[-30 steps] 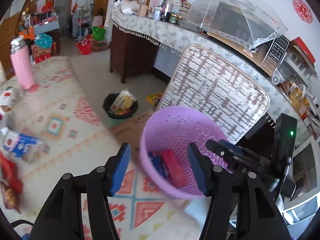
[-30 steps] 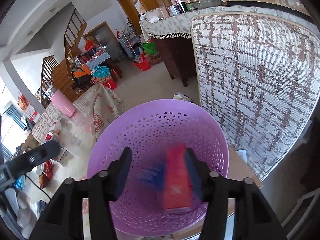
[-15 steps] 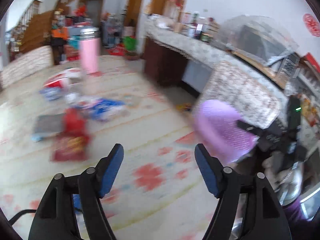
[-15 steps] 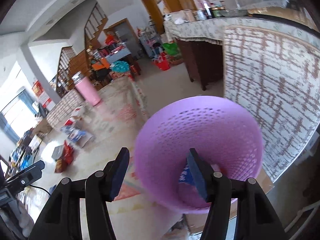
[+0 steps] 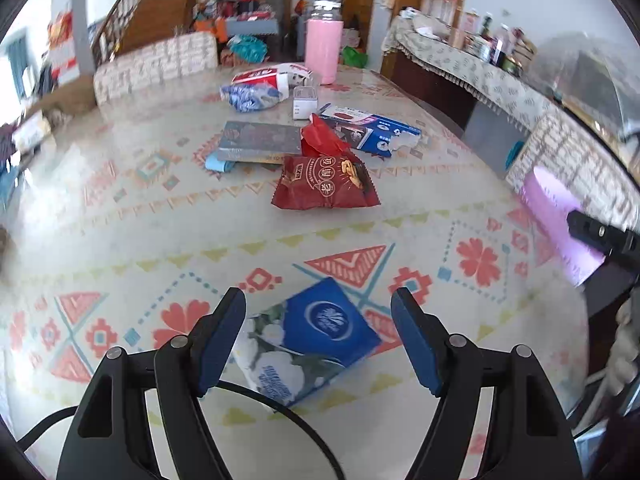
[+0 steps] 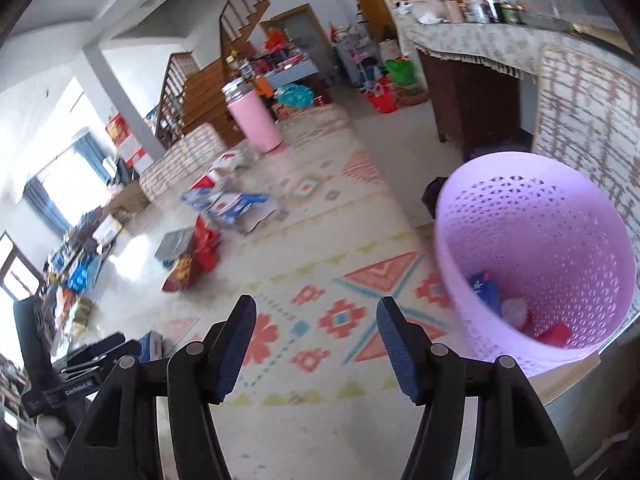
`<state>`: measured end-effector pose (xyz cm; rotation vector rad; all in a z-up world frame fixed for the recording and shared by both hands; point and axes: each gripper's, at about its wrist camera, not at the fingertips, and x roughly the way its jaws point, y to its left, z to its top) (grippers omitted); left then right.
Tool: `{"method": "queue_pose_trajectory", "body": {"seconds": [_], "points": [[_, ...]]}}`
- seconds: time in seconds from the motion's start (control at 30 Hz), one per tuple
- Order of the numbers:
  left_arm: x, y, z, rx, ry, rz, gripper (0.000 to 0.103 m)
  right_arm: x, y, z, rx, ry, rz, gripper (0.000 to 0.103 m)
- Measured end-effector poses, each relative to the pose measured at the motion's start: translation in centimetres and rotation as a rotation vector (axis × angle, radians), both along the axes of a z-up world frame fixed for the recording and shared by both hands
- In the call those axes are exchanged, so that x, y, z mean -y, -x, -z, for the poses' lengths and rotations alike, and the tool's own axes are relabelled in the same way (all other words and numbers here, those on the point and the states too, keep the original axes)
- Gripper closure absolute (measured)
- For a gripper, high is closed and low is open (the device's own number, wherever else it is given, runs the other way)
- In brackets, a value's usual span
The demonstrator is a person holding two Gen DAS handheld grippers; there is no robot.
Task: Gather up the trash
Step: 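Reach the left tool to the Vinda tissue pack while the right reaches the red snack bag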
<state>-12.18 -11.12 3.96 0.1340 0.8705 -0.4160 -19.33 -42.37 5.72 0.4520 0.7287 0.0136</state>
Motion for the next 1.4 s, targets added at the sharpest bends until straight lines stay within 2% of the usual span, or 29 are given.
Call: {"method": "queue_pose_trajectory", "body": {"seconds": [0.13,0.2,0.27,0.4,0.47,0.5,0.6,0.67,0.83,0.9,0.97,1.2,1.4], "points": [[-0.2,0.4,-0.2,0.011,-0.062,0.121,0.029,-1.7,-0.1,0.1,-0.018,0.032,-0.033,0.034],[-1.4,0.7,-1.3,0.000,-0.035,0.175,0.029,-2.2,-0.2,0.2,-0.027,0.043,-0.044,0.034],[-3.0,1.0,-2.4,-0.005,0.004,0.188,0.029,-2.7,-0.1,0.3,-0.031,0.051,-0.053,0.034],[-9.1,2.1,-6.2,0.048,0.023,0.088,0.028,-3.7,-0.6,0.6,-0.032,0.047,-0.075,0.033],[-12.4,3.0,-8.0,0.091,-0.027,-0.006,0.025,-4.3,-1.0,0.7,-0.030,0.040,-0.092,0.032],[-14.1,3.8,-8.9,0.126,-0.082,-0.064,0.021,-4.7,-1.3,0.8,-0.030,0.037,-0.105,0.032],[-15.8,5.1,-9.9,0.161,-0.179,-0.100,0.015,-6.6,-2.7,1.1,-0.032,0.024,-0.163,0.032],[-15.3,5.3,-9.7,0.142,-0.178,-0.043,0.015,-8.0,-3.4,1.3,-0.036,0.016,-0.201,0.032],[-11.1,4.0,-7.4,0.107,-0.058,0.176,0.015,-10.4,-4.0,1.5,-0.037,-0.020,-0.248,0.032],[-8.8,2.4,-5.8,0.052,-0.005,0.281,0.015,-10.7,-3.6,1.4,-0.041,-0.026,-0.250,0.032],[-6.6,1.2,-4.2,0.004,0.010,0.359,0.015,-10.5,-3.0,1.2,-0.042,-0.011,-0.236,0.032],[-3.1,-1.8,-1.1,-0.100,0.054,0.490,0.015,-8.4,-1.7,1.1,-0.056,0.016,-0.154,0.030],[-2.0,-0.6,0.4,-0.103,0.022,0.532,0.015,-8.9,-2.8,1.4,-0.080,0.022,-0.168,0.030]]}}
